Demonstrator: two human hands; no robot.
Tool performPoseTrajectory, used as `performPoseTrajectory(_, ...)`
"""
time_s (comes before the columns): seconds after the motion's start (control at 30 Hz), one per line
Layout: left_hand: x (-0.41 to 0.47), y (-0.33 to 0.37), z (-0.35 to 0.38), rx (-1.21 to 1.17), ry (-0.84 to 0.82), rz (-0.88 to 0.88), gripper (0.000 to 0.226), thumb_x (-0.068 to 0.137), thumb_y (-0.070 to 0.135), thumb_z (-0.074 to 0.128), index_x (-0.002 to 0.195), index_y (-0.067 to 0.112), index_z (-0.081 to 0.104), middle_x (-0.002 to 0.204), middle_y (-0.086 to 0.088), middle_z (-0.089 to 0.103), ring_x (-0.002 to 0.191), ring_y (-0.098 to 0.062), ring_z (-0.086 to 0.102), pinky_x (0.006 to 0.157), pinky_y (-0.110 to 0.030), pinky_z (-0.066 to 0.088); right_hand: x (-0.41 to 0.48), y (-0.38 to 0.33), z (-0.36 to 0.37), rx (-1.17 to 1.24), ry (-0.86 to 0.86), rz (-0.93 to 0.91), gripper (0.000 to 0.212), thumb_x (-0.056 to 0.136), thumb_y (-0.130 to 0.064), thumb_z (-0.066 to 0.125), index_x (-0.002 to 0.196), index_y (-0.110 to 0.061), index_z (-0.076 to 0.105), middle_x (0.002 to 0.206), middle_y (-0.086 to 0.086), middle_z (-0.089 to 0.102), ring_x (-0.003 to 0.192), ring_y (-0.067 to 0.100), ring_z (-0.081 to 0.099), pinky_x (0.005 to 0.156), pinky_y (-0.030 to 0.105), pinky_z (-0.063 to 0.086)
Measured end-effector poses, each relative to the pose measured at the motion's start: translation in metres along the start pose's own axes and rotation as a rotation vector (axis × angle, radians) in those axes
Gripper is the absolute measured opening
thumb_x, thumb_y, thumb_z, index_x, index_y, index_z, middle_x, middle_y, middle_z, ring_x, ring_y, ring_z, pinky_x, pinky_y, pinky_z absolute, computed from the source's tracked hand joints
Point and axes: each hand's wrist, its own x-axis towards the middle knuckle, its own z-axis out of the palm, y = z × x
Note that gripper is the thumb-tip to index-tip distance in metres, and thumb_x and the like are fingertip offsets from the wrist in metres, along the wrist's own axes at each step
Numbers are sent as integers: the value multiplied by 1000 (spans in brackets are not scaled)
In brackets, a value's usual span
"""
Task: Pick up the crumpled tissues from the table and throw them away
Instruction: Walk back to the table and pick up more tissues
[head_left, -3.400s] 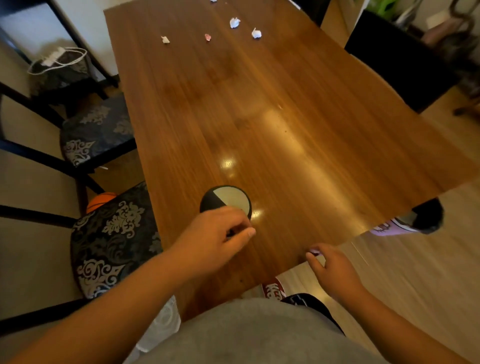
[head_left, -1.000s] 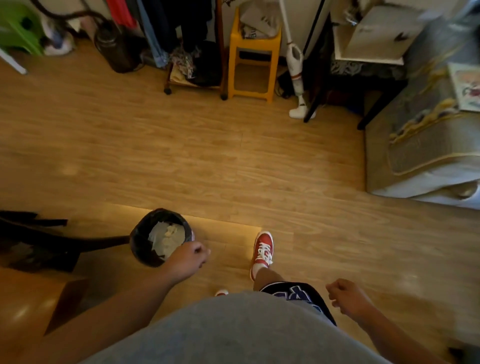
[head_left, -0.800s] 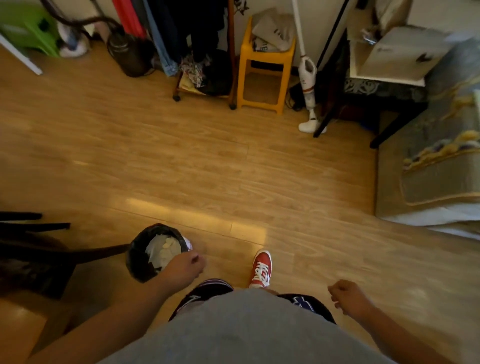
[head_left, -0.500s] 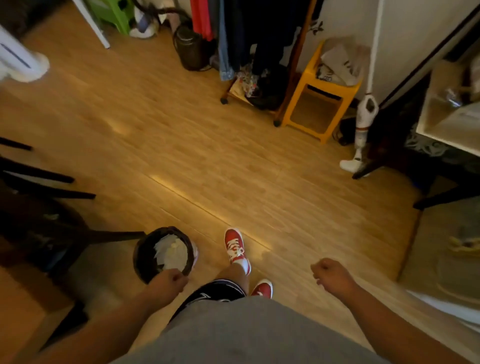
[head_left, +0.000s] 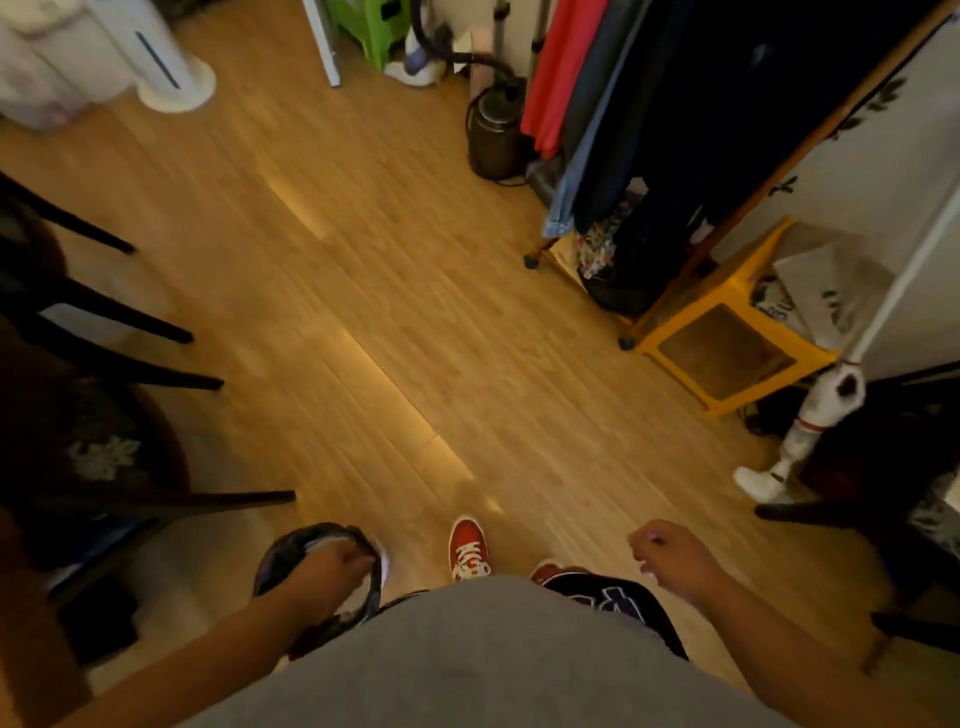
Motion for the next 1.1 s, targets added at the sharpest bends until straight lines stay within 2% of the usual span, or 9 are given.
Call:
performPoseTrajectory(0.17,26,103,-23,-108,-1,89,25,93,30,55,84,9,65,84,-10,71,84,-27,68,70,-33,50,41,-21,-50,-52,-4,54,27,92,-23,60,93,3,65,91,20,68,72,25,62,65,29,43)
performPoseTrajectory(0.33,68,189,-59,-170,30,162,25,94,36,54,86,14,65,87,-7,71,79,-22,66,64,-30,48,106,-60,-103,-85,-60,135,21,92,-17,61,76,-4,56,77,18,58,62,26,52,63,33,37)
performPoseTrajectory(0.5,100,242,-101,-274,125,70,27,94,39,53,89,16,65,88,-8,70,84,-27,67,73,-39,55,182,-137,-157,-249,-86,54,21,93,-20,57,74,-11,54,73,14,59,62,26,54,60,29,43)
performPoseTrajectory(0.57,103,245,-117,-293,154,32,29,94,41,52,87,16,65,88,-11,71,83,-30,67,73,-42,55,210,-182,-171,-304,-112,8,27,93,-18,57,70,-7,50,71,15,53,65,25,49,64,32,38)
performPoseTrajectory(0.7,99,228,-136,-356,254,-103,29,94,40,53,83,17,66,83,-6,71,73,-19,64,63,-29,47,256,-291,-174,-441,-144,-141,26,89,-16,57,66,-9,48,68,11,53,64,24,51,61,31,36)
performPoseTrajectory(0.83,97,197,-140,-587,265,-279,24,93,33,56,86,12,65,89,-13,71,80,-25,64,73,-35,51,285,-408,-141,-599,-229,-284,21,88,-30,59,73,-16,64,79,6,67,78,26,65,74,39,51)
performPoseTrajectory(0.9,99,180,-141,-675,289,-346,24,92,30,59,88,8,66,91,-16,70,83,-27,65,75,-33,52,294,-466,-115,-654,-268,-373,21,88,-30,60,72,-18,64,77,5,67,79,25,66,78,41,53)
performPoseTrajectory(1.03,112,154,-158,-802,323,-432,19,89,15,65,79,-2,64,91,-32,65,85,-42,64,83,-47,52,303,-568,-57,-747,-320,-514,17,88,-28,61,76,-17,63,78,4,67,81,25,67,82,43,55)
performPoseTrajectory(1.1,121,143,-179,-846,318,-448,19,90,15,63,76,3,61,91,-32,66,84,-39,62,81,-45,51,302,-609,-34,-776,-373,-558,15,90,-27,59,82,-14,65,84,8,68,86,28,66,86,47,54)
